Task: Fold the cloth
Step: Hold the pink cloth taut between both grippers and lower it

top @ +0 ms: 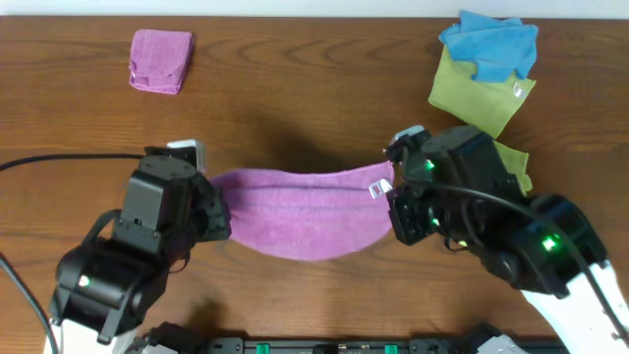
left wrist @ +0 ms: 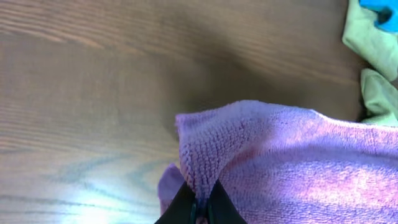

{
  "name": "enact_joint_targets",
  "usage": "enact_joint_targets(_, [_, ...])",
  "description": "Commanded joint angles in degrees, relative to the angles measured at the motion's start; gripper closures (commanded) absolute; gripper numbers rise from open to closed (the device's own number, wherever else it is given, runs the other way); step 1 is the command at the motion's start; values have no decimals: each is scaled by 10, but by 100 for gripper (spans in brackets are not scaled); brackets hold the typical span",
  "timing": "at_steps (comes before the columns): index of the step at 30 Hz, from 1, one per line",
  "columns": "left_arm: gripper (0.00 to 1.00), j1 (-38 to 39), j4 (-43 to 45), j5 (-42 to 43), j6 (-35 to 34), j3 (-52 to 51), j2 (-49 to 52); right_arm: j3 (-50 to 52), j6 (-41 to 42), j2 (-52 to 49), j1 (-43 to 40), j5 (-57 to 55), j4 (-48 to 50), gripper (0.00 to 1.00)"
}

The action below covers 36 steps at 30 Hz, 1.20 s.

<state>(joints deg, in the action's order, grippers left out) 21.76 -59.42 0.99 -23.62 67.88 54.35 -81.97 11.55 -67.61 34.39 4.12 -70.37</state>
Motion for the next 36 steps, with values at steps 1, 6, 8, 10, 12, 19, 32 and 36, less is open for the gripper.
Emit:
enact_joint_targets(1, [95, -4, 8, -15, -4, -10, 38, 7, 13, -25, 5, -13, 5, 98])
enact_joint_targets(6, [94, -3, 2, -12, -16, -10, 69, 7, 13, -37, 5, -23, 5, 98])
enact_joint_targets(8, [94, -3, -9, -16, -22, -10, 59, 7, 13, -29, 5, -41, -7, 98])
enact_joint_targets(10, [94, -3, -28, -16, -25, -10, 43, 11, 13, -13, 6, -55, -18, 98])
enact_joint_targets(12, [94, -3, -53, -27, -41, -10, 20, 26, 13, 14, 6, -65, -19, 98])
enact_joint_targets(19, [94, -3, -64, -24, -71, -49, -50, 89, 32, 82, 6, -60, -18, 98])
enact_joint_targets(32, [94, -4, 74, -30, -93, -156, 38, 136, 36, -12, 5, -43, 62, 98])
enact_joint_targets(36, [94, -4, 130, -33, -83, -156, 106, 136, 37, -64, 5, -54, 104, 98])
